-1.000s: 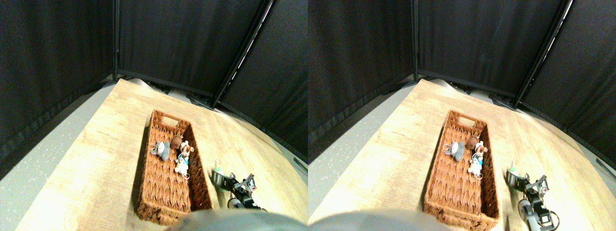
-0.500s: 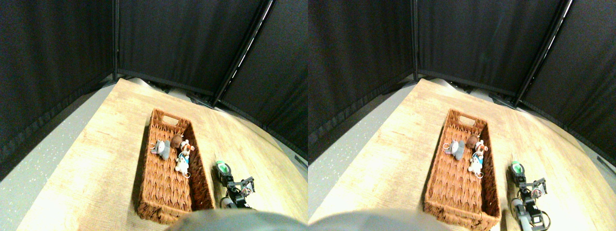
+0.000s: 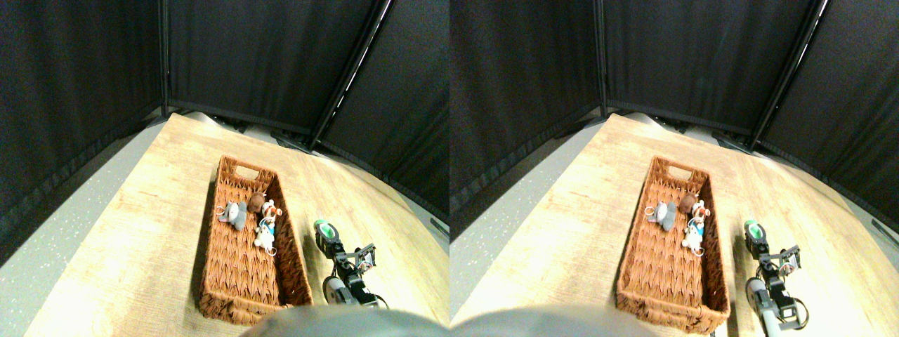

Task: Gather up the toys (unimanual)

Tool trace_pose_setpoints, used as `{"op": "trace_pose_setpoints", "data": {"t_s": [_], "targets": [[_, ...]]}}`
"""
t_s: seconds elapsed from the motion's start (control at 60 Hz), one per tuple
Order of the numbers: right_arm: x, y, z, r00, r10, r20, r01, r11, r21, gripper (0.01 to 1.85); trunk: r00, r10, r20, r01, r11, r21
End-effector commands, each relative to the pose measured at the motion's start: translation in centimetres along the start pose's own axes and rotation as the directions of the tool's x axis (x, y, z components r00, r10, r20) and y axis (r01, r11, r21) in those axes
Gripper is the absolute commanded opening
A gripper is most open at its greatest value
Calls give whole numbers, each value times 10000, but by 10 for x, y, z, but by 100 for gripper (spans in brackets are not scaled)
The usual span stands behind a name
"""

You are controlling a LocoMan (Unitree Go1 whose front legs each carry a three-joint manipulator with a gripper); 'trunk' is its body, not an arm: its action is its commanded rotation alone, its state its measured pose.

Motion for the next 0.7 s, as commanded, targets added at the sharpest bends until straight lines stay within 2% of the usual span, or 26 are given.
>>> {"op": "trace_pose_setpoints", "data": {"t_s": [0.017, 0.083, 0.133, 0.2, 0.233, 0.283, 0.35, 0.417, 0.5, 0.567, 0.633, 0.7], "targets": [[1, 32, 0, 9949, 1007, -1, -1007, 9948, 140, 9, 9999, 136, -98, -139, 9996, -259], [2, 45, -4, 9913, 1298, -205, -1295, 9915, 133, 8, 9998, 157, -83, -160, 9994, -303], [2, 59, -8, 9836, 1642, -743, -1656, 9861, -121, 7, 9998, 180, -10, -180, 9992, -353], [2, 71, -12, 9841, 1528, -904, -1531, 9882, 29, 13, 9998, 203, 51, -200, 9988, -439], [2, 77, -13, 9825, 1583, -984, -1586, 9873, 44, 10, 9997, 208, 86, -204, 9987, -470], [2, 82, -15, 9772, 1774, -1168, -1787, 9839, -13, 8, 9996, 230, 145, -221, 9983, -543], [2, 94, -16, 9667, 2119, -1432, -2247, 9711, -802, 14, 9995, 247, 207, -234, 9977, -630], [0, 103, -18, 9658, 2068, -1567, -2186, 9738, -626, 11, 9993, 265, 256, -246, 9971, -719], [-1, 112, -21, 9619, 2094, -1761, -2245, 9719, -705, 19, 9990, 297, 345, -267, 9960, -853], [-6, 122, -27, 9513, 2246, -2110, -2405, 9692, -531, 21, 9987, 319, 408, -279, 9950, -955], [-9, 130, -32, 9474, 2318, -2209, -2494, 9668, -552, 14, 9982, 350, 495, -296, 9938, -1071], [-10, 135, -37, 9356, 2511, -2483, -2759, 9586, -701, 13, 9975, 392, 590, -318, 9921, -1215]]}}
